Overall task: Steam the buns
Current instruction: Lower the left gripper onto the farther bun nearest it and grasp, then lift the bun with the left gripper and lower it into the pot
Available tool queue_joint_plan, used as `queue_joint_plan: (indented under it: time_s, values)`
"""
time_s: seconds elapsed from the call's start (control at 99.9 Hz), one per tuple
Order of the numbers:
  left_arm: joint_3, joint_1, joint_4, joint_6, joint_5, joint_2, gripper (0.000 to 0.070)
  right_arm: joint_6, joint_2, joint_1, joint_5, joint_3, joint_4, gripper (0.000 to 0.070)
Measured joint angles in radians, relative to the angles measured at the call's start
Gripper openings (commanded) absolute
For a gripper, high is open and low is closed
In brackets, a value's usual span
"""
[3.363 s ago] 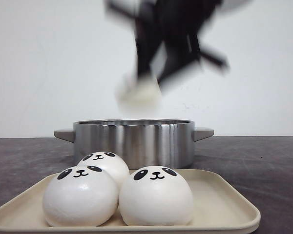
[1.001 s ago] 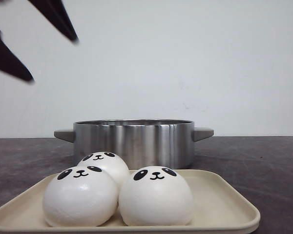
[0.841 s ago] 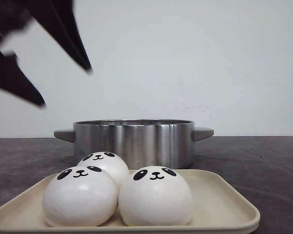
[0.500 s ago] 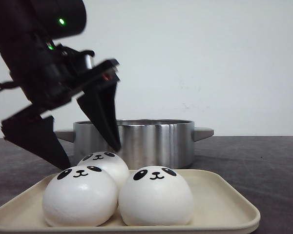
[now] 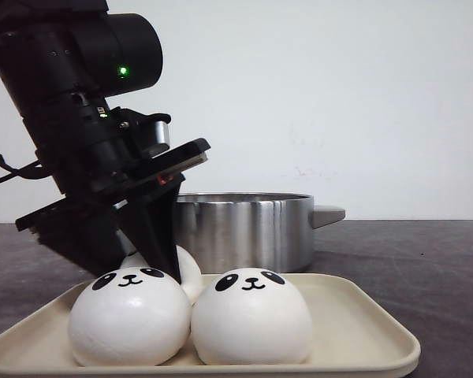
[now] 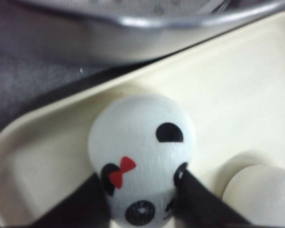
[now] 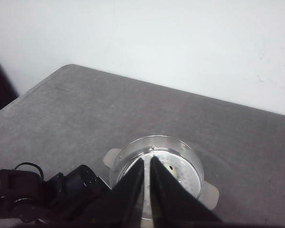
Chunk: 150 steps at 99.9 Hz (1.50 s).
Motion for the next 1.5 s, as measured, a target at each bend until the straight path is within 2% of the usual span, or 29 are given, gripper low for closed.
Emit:
queue_joint_plan:
  time_s: [0.21, 0.41, 0.47, 0.55, 0.661, 0.821, 1.251, 1.451, 1.501]
  values:
    - [0.0, -0.006, -0.031, 0.001, 0.005, -0.034, 0.0001, 0.007, 0.0, 0.0, -0.003, 0.0, 0.0, 0.0013]
    - [0.003, -0.049, -0.026, 0.0, 0.031, -0.297, 0.0002, 0.007, 0.0, 0.0, -0.003, 0.0, 0.0, 0.0013]
    - [0.012, -0.052, -0.018, 0.0, -0.01, -0.374, 0.0003, 0.007, 0.0, 0.0, -0.003, 0.0, 0.0, 0.0013]
    - [0.024, -0.05, 0.025, 0.001, -0.105, -0.449, 0.0003, 0.007, 0.0, 0.0, -0.003, 0.0, 0.0, 0.0013]
    - [0.056, -0.017, 0.079, 0.006, -0.208, -0.478, 0.0003, 0.007, 0.0, 0.0, -0.003, 0.0, 0.0, 0.0013]
    - [0.137, 0.061, 0.089, 0.031, -0.224, -0.383, 0.0003, 0.007, 0.006, 0.0, -0.003, 0.0, 0.006, 0.0013]
    - [0.447, 0.157, 0.055, 0.079, -0.224, 0.105, 0.0003, 0.007, 0.027, 0.0, -0.003, 0.0, 0.014, 0.0013]
    - [0.479, 0.176, 0.063, 0.079, -0.224, 0.206, 0.0004, 0.007, 0.027, 0.0, -0.003, 0.0, 0.014, 0.0013]
    - [0.479, 0.177, 0.063, 0.079, -0.224, 0.222, 0.0033, 0.007, 0.027, 0.0, -0.003, 0.0, 0.014, 0.0013]
